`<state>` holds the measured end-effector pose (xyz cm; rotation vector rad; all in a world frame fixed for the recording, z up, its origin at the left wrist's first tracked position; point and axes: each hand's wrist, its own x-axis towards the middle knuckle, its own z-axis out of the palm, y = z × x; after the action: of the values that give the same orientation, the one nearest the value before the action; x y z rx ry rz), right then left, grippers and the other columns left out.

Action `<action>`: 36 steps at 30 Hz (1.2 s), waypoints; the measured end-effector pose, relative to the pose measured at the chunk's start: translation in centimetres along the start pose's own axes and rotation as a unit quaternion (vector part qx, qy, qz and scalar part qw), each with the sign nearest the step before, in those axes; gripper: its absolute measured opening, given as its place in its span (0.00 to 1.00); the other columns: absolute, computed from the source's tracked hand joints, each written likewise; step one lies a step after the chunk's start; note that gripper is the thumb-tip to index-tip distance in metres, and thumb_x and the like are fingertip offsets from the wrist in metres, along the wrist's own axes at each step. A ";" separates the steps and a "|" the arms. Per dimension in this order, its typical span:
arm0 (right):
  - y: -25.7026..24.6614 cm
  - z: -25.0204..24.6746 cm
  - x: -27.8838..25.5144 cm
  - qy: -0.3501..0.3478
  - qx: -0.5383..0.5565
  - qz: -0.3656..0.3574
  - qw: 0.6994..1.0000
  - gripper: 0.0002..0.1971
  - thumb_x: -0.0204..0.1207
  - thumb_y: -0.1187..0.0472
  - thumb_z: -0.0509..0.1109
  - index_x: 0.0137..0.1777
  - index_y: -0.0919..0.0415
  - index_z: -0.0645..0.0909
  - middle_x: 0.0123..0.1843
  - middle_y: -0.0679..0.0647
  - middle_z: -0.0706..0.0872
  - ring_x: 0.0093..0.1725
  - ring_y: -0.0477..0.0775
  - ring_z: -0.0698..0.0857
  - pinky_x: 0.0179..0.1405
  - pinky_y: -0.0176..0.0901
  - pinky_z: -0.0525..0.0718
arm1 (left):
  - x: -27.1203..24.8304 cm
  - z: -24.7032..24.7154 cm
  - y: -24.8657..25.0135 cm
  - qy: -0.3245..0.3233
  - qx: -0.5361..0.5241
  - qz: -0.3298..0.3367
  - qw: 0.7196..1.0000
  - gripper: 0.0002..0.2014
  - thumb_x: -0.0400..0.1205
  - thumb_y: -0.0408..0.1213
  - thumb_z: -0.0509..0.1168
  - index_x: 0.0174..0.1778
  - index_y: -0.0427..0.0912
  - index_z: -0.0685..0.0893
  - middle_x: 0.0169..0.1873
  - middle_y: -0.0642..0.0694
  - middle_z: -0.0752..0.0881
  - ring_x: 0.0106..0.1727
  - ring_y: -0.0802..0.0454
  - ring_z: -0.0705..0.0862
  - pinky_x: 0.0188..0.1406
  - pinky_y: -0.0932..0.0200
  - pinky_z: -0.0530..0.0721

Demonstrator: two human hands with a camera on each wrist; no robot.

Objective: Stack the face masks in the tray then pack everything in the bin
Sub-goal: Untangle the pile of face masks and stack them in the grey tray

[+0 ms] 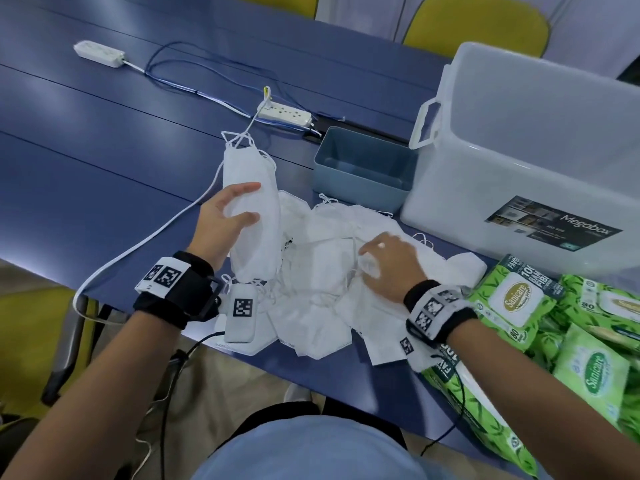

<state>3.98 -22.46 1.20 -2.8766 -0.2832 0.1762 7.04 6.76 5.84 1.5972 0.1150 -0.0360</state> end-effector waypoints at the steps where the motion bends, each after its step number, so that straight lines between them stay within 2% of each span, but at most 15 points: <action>1: -1.4 0.7 -0.3 -0.028 0.006 -0.045 0.999 0.24 0.72 0.47 0.70 0.68 0.52 0.78 0.69 0.57 0.75 0.70 0.61 0.72 0.72 0.60 0.66 | 0.0 0.1 0.1 -0.004 -0.002 -0.002 1.000 0.23 0.74 0.23 0.67 0.52 0.59 0.88 0.62 0.52 0.84 0.66 0.46 0.80 0.69 0.41 0.77; 5: -5.7 3.8 -0.1 -0.181 -0.089 -0.076 0.976 0.47 0.70 0.41 0.72 0.83 0.47 0.48 0.85 0.58 0.45 0.84 0.62 0.45 0.79 0.67 0.49 | 0.1 0.6 0.2 -0.012 -0.001 0.004 1.000 0.23 0.75 0.21 0.66 0.53 0.57 0.87 0.60 0.54 0.84 0.66 0.48 0.80 0.69 0.43 0.78; 7: -6.8 4.6 0.9 -0.190 -0.078 -0.055 0.977 0.51 0.69 0.41 0.72 0.83 0.45 0.40 0.85 0.58 0.39 0.83 0.65 0.44 0.77 0.70 0.54 | 0.2 0.6 0.1 -0.012 0.000 0.005 1.000 0.24 0.75 0.21 0.66 0.52 0.59 0.87 0.60 0.55 0.84 0.66 0.48 0.79 0.69 0.43 0.77; 10: -7.1 4.5 2.3 -0.174 -0.102 -0.043 0.978 0.44 0.76 0.44 0.67 0.84 0.51 0.45 0.83 0.61 0.54 0.77 0.66 0.61 0.69 0.63 0.70 | 0.2 0.2 0.1 -0.005 0.006 0.004 1.000 0.24 0.75 0.22 0.67 0.51 0.60 0.88 0.60 0.56 0.84 0.68 0.48 0.79 0.71 0.42 0.76; 12: -6.8 4.1 2.8 -0.157 -0.110 -0.050 0.980 0.32 0.80 0.50 0.62 0.81 0.55 0.55 0.79 0.59 0.65 0.72 0.63 0.69 0.65 0.57 0.74 | 0.2 -0.3 0.0 0.001 0.008 0.003 1.000 0.24 0.74 0.22 0.67 0.52 0.60 0.88 0.60 0.56 0.84 0.68 0.49 0.78 0.72 0.42 0.75; 15: -5.5 2.7 3.0 -0.105 -0.017 -0.019 0.994 0.22 0.83 0.60 0.56 0.78 0.55 0.65 0.70 0.59 0.79 0.66 0.62 0.77 0.61 0.52 0.77 | 0.2 -1.1 -0.2 0.012 0.009 0.003 1.000 0.24 0.74 0.23 0.67 0.52 0.61 0.88 0.60 0.56 0.84 0.69 0.49 0.78 0.73 0.41 0.74; 20: -2.0 -1.3 2.5 0.043 0.133 0.099 0.985 0.20 0.84 0.56 0.60 0.74 0.61 0.72 0.65 0.65 0.83 0.64 0.68 0.80 0.58 0.50 0.74 | 0.6 -2.1 -0.3 0.022 0.005 0.001 1.000 0.24 0.74 0.23 0.67 0.51 0.62 0.88 0.62 0.54 0.84 0.68 0.47 0.79 0.71 0.40 0.75; 23: 0.9 -3.0 1.9 0.138 0.208 0.133 0.959 0.19 0.78 0.55 0.62 0.66 0.63 0.76 0.57 0.62 0.85 0.58 0.65 0.82 0.47 0.42 0.70 | 0.9 -2.0 -0.4 0.018 -0.002 -0.003 1.000 0.24 0.74 0.23 0.67 0.51 0.62 0.88 0.62 0.51 0.84 0.67 0.45 0.80 0.70 0.40 0.76; 25: 3.3 -3.2 1.5 0.131 0.306 0.195 0.923 0.18 0.81 0.60 0.61 0.69 0.62 0.73 0.49 0.53 0.82 0.57 0.62 0.82 0.45 0.39 0.75 | 1.0 -1.8 -0.4 0.013 -0.002 -0.003 1.000 0.24 0.74 0.22 0.67 0.51 0.61 0.88 0.63 0.50 0.83 0.67 0.45 0.79 0.70 0.40 0.76; 27: 4.9 -3.2 0.8 0.117 0.469 0.223 0.847 0.20 0.84 0.64 0.58 0.75 0.61 0.68 0.52 0.48 0.79 0.55 0.55 0.81 0.58 0.39 0.81 | 1.1 -1.6 -0.4 0.008 -0.002 -0.001 1.000 0.24 0.74 0.22 0.67 0.51 0.61 0.88 0.64 0.50 0.83 0.67 0.46 0.79 0.70 0.41 0.76; 28: 5.7 -3.2 0.5 0.129 0.489 0.213 0.836 0.21 0.83 0.63 0.57 0.76 0.59 0.67 0.58 0.49 0.77 0.57 0.51 0.79 0.63 0.39 0.77 | 1.1 -1.5 -0.3 0.006 -0.004 -0.001 1.000 0.24 0.75 0.22 0.67 0.51 0.61 0.88 0.63 0.50 0.83 0.67 0.46 0.79 0.70 0.42 0.76; 30: 7.0 -3.4 -0.2 0.126 0.442 0.186 0.869 0.23 0.80 0.62 0.61 0.75 0.63 0.68 0.65 0.53 0.75 0.65 0.55 0.76 0.66 0.32 0.71 | 1.2 -1.3 -0.3 0.002 -0.006 -0.003 1.000 0.24 0.75 0.21 0.66 0.51 0.59 0.87 0.63 0.51 0.83 0.66 0.46 0.80 0.69 0.43 0.77; 32: 8.4 -3.6 -0.8 0.102 0.339 0.180 0.918 0.24 0.75 0.61 0.67 0.70 0.70 0.75 0.63 0.60 0.79 0.67 0.60 0.77 0.60 0.25 0.70 | 1.3 -1.3 -0.2 -0.001 -0.004 -0.004 1.000 0.24 0.76 0.21 0.66 0.51 0.59 0.87 0.63 0.51 0.83 0.66 0.47 0.80 0.69 0.44 0.78; 34: 10.0 -3.4 -1.6 0.095 0.241 0.161 0.952 0.27 0.69 0.55 0.70 0.66 0.68 0.79 0.65 0.67 0.81 0.68 0.66 0.78 0.61 0.34 0.70 | 1.4 -1.4 -0.3 -0.002 -0.001 -0.005 1.000 0.24 0.76 0.21 0.66 0.51 0.59 0.87 0.63 0.49 0.83 0.66 0.46 0.80 0.69 0.44 0.78; 36: 10.7 -3.8 -2.3 0.064 0.252 0.175 0.950 0.24 0.70 0.58 0.73 0.67 0.58 0.78 0.68 0.67 0.78 0.66 0.67 0.77 0.60 0.42 0.72 | 1.6 -1.7 -0.3 -0.002 0.005 -0.006 1.000 0.24 0.76 0.21 0.66 0.52 0.60 0.87 0.64 0.48 0.83 0.67 0.45 0.79 0.69 0.44 0.77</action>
<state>4.12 -33.98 2.41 -2.3875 0.2659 0.1043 8.51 8.51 5.42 1.6064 0.1208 -0.0487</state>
